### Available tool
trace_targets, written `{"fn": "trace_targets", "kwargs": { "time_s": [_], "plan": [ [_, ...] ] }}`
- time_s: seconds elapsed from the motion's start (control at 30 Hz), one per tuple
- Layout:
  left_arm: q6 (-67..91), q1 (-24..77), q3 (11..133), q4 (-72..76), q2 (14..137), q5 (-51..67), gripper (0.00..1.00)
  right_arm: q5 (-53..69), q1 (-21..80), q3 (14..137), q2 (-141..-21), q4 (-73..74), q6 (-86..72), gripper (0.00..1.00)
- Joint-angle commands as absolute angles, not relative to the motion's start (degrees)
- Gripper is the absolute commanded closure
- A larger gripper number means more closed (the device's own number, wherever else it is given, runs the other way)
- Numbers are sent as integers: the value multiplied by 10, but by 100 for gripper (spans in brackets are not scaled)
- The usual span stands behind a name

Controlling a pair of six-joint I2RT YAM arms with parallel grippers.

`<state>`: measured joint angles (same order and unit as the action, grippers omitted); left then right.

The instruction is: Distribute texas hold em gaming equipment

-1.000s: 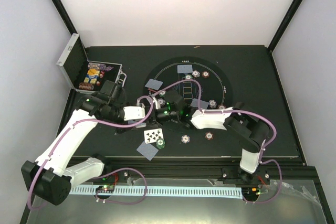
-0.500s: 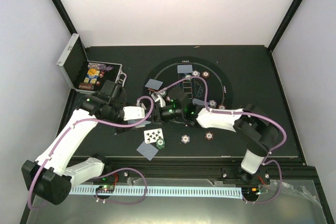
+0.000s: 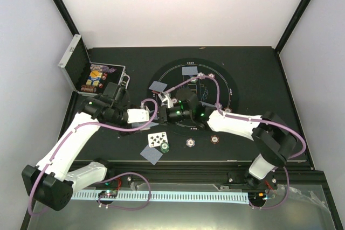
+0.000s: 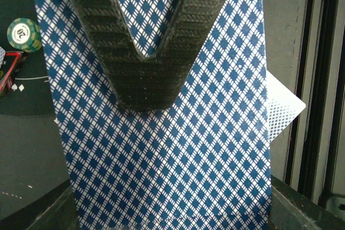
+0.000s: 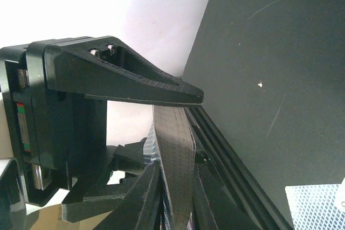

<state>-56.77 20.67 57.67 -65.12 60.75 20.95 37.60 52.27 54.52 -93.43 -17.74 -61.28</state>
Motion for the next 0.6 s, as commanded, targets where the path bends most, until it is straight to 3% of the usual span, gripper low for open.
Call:
{"fn": "trace_targets", "kwargs": {
  "time_s": [0.0, 0.33, 0.57],
  "plan": [
    [-564, 206, 582, -652, 595, 204, 98, 351, 510, 565, -915, -88, -572, 91],
    [-566, 206, 575, -650, 596, 193, 98, 368, 466, 587, -892, -12, -516, 92],
    [-565, 206, 574, -645, 600, 192, 99, 390, 465, 562, -901, -72, -553, 88]
  ]
}}
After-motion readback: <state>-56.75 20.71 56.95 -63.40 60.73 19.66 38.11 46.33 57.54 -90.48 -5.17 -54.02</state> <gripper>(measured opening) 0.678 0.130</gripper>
